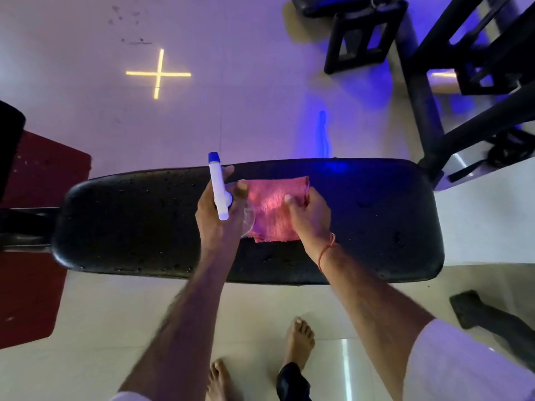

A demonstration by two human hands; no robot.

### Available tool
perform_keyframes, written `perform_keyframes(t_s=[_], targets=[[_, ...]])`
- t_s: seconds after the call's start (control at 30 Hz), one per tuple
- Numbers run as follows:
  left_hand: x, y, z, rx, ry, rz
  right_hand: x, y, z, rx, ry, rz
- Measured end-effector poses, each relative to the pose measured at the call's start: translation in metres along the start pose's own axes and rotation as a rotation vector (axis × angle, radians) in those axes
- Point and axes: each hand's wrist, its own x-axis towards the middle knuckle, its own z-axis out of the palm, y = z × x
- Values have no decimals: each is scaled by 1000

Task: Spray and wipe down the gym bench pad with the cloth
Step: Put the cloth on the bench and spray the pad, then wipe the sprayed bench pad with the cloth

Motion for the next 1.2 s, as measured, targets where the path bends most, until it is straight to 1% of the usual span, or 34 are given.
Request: perform_keyframes(t_s=[0.07,0.1,0.17,0.23,0.27,0.33,0.43,0.5,0.57,0.63,0.7,0.73,0.77,0.8,0.9,0.93,0.97,1.0,1.07,1.13,1.2], targets=[[3,5,12,-13,-6,-9,-4,0,-24,233,-52,-66],[4,5,18,-24,-12,-13,-6,1,-38,288,-49,-98],[3,6,34,-20,-36,-21,-7,7,-67,296,-11,-130],[2,2,49,-7,-70,-19,-8,14,-92,267,34,-110],[1,0,56,6,-87,-18,-10,17,-104,259,39,-96],[-4,-3,64,38,-95,-29,-17,25,-123,268,-4,-89],[-12,-10,65,69,-58,-27,-30,34,-142,304,-66,-96],[-21,-12,63,133,-43,-24,-39,35,-147,362,-97,-77],[-34,-16,60,221,-16,-58,-50,33,-147,433,-130,-47],[-51,-24,56,335,69,-85,-60,31,-144,476,-184,-31],[-70,-33,53,374,165,-70,-70,28,-140,511,-246,-16],[-78,-36,50,334,178,-84,-75,26,-136,545,-278,5],[-83,-40,47,246,156,-141,-79,24,-133,591,-317,38],[-87,-41,45,123,99,-250,-84,21,-129,638,-366,76],[-88,-38,32,-246,-214,-684,-95,12,-114,717,-516,196],[-87,-37,25,-336,-306,-770,-98,9,-108,733,-546,228],[-86,-37,14,-404,-367,-807,-101,6,-100,746,-563,255],[-85,-39,2,-452,-405,-812,-104,2,-91,752,-573,274],[-83,-42,-23,-497,-410,-784,-109,-4,-70,733,-579,297],[-80,-45,-47,-503,-373,-695,-112,-9,-48,682,-555,297],[-75,-53,-74,-479,-283,-590,-115,-15,-21,588,-520,265]])
